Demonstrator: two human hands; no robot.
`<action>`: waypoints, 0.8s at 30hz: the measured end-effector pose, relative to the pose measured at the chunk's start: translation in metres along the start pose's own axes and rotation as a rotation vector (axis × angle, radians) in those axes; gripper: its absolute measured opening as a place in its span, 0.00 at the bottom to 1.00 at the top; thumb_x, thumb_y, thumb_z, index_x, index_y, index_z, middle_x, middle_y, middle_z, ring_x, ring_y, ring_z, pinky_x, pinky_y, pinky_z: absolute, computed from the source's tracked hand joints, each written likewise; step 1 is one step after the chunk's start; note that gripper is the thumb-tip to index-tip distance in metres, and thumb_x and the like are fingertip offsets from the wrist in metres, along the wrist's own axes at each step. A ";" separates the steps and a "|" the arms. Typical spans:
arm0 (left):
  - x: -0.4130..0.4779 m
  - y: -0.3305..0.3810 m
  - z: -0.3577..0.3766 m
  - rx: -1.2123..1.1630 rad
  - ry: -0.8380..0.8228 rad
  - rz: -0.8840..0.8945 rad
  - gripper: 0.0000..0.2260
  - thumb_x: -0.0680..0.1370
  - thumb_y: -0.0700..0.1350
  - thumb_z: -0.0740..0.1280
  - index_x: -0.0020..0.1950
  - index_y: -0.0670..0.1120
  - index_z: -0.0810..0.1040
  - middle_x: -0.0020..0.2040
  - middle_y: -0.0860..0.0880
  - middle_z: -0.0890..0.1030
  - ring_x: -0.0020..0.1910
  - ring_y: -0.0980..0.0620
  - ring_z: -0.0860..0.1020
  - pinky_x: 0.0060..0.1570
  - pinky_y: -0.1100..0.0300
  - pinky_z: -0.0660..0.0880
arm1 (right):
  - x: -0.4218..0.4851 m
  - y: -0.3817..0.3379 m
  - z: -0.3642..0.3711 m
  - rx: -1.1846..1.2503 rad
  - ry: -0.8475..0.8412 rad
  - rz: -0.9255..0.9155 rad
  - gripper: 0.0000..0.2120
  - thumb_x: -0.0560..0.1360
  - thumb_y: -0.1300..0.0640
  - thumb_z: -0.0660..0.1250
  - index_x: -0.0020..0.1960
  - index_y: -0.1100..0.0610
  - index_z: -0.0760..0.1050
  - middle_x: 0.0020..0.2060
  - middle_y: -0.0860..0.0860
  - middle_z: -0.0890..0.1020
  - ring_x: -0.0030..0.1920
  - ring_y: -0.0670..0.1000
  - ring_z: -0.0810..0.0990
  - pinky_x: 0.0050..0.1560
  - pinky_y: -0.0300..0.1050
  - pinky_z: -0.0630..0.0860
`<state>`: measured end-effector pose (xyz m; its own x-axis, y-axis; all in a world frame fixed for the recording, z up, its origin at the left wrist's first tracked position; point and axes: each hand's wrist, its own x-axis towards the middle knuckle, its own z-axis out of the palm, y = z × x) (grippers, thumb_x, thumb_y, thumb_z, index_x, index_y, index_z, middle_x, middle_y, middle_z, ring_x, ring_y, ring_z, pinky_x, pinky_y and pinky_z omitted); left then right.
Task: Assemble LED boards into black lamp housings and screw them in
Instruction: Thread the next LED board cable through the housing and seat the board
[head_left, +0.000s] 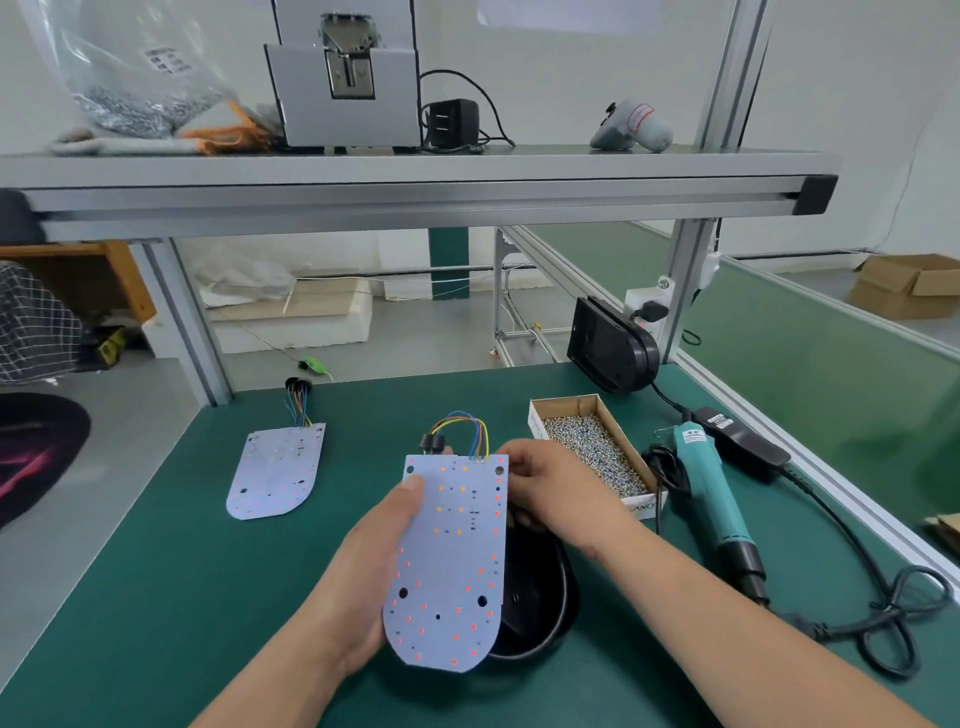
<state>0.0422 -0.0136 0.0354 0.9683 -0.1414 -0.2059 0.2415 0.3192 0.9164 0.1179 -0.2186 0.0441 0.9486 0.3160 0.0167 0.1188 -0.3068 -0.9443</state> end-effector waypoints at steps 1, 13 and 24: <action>0.001 0.001 0.000 -0.022 0.012 0.018 0.24 0.85 0.63 0.56 0.67 0.52 0.84 0.68 0.46 0.84 0.67 0.45 0.82 0.59 0.46 0.79 | 0.000 0.000 0.000 0.019 0.013 0.000 0.02 0.80 0.61 0.70 0.48 0.57 0.79 0.28 0.47 0.81 0.26 0.47 0.72 0.27 0.38 0.67; 0.002 0.013 -0.014 -0.261 0.123 0.165 0.20 0.80 0.64 0.63 0.62 0.56 0.87 0.67 0.48 0.84 0.63 0.46 0.84 0.49 0.51 0.85 | -0.007 0.004 0.003 -0.051 0.114 0.095 0.33 0.81 0.38 0.67 0.81 0.49 0.64 0.67 0.45 0.79 0.69 0.43 0.74 0.71 0.42 0.66; 0.003 0.020 -0.013 -0.138 0.180 0.204 0.20 0.82 0.65 0.60 0.63 0.59 0.86 0.65 0.52 0.85 0.63 0.51 0.84 0.54 0.52 0.83 | -0.005 -0.001 -0.002 0.389 0.189 0.149 0.15 0.82 0.46 0.66 0.47 0.54 0.86 0.45 0.54 0.88 0.46 0.55 0.85 0.53 0.53 0.78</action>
<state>0.0508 0.0049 0.0482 0.9905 0.1031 -0.0908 0.0350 0.4502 0.8922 0.1142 -0.2220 0.0456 0.9882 0.1133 -0.1034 -0.1080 0.0345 -0.9936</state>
